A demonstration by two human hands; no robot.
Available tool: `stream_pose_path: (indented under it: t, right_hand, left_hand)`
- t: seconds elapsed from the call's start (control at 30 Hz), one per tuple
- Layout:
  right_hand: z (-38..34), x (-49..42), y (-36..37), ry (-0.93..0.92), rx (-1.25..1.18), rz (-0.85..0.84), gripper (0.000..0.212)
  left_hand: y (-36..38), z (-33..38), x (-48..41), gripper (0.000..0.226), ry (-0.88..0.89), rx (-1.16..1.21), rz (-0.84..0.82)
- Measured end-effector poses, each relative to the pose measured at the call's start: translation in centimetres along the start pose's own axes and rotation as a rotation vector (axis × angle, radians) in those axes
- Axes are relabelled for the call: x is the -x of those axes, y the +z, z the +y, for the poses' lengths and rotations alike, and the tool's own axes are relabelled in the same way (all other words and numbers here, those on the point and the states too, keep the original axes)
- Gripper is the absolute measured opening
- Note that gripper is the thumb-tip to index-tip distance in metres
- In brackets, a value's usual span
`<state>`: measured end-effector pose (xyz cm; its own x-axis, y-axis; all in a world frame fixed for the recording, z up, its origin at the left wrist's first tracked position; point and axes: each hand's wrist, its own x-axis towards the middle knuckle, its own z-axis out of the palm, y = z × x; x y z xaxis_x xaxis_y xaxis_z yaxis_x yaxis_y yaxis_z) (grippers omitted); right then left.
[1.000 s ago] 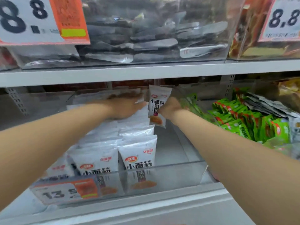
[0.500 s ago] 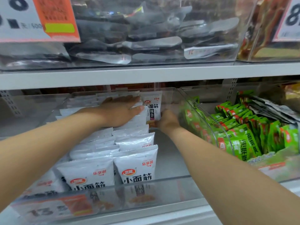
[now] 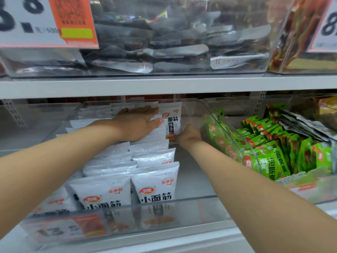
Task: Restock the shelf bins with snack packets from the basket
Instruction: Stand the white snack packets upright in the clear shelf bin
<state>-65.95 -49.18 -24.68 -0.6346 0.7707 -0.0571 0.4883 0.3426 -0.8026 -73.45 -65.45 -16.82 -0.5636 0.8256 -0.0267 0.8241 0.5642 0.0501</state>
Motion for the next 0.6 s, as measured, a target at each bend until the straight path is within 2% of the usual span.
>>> stream_pose_path:
  t: [0.1, 0.2, 0.27, 0.37, 0.47, 0.6]
  right_hand:
    - [-1.7, 2.7, -1.7, 0.045, -0.067, -0.051, 0.006]
    - [-2.7, 5.7, -3.3, 0.007, -0.159, -0.03, 0.025]
    - [-2.9, 8.3, -4.3, -0.077, -0.184, -0.012, 0.026]
    - [-2.7, 12.6, -5.5, -0.189, -0.211, 0.085, 0.03]
    - [-2.4, 17.4, -5.9, -0.36, -0.206, 0.221, 0.031]
    - [-1.4, 23.2, -4.9, -0.588, -0.098, 0.422, 0.025]
  left_hand:
    - [-0.6, 0.3, 0.7, 0.063, 0.032, 0.076, 0.002]
    - [-1.5, 1.3, 2.8, 0.058, 0.031, 0.199, 0.022]
    - [-2.0, 2.2, 5.0, 0.054, 0.035, 0.295, 0.031]
    - [-2.2, 3.5, 8.8, 0.046, 0.072, 0.305, 0.079]
    - [-1.8, 4.6, 12.7, 0.037, 0.062, 0.258, 0.255]
    - [-0.9, 6.5, 19.3, 0.013, 0.041, 0.254, 0.523]
